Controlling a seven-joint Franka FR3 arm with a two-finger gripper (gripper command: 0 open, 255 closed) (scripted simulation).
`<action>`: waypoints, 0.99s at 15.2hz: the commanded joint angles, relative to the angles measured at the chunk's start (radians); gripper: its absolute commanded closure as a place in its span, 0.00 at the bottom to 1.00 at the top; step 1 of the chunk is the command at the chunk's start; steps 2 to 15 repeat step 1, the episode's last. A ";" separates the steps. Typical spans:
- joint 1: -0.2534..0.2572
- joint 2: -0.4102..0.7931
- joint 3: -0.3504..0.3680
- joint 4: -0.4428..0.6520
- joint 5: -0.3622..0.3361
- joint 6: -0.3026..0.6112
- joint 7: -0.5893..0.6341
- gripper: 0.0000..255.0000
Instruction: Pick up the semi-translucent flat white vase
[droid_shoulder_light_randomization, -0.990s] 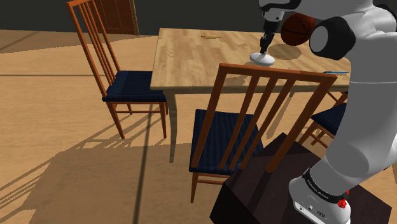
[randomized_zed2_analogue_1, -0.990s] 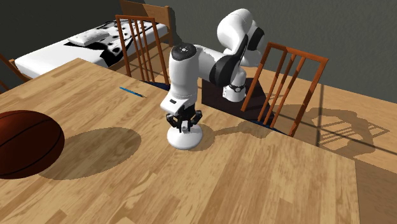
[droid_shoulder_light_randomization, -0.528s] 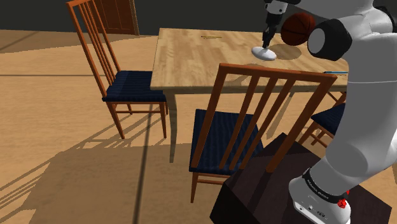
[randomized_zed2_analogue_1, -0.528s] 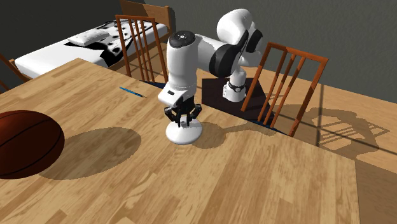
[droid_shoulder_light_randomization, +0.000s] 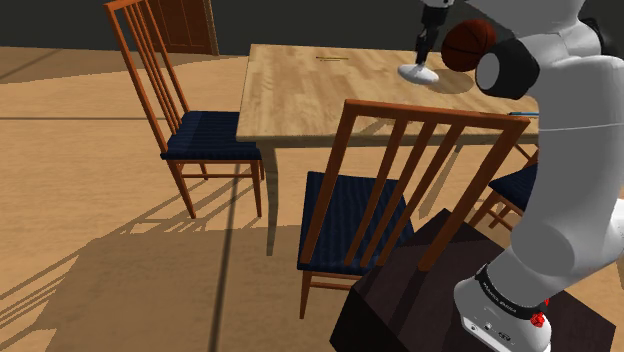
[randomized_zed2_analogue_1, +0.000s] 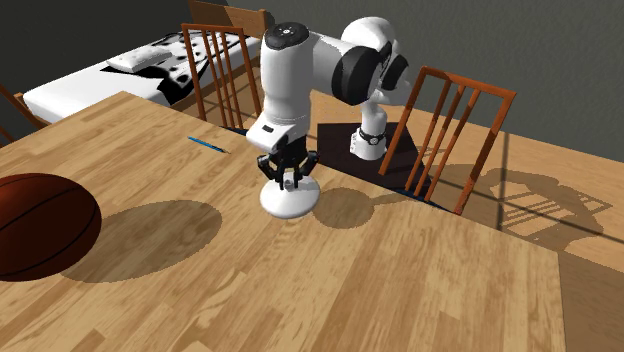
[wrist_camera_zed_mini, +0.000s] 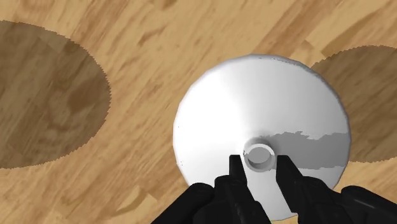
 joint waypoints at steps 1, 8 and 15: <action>-0.006 0.008 0.000 0.024 0.002 -0.016 -0.002 1.00; -0.006 0.008 0.000 0.024 0.002 -0.016 -0.002 1.00; -0.006 0.008 0.000 0.024 0.002 -0.016 -0.002 1.00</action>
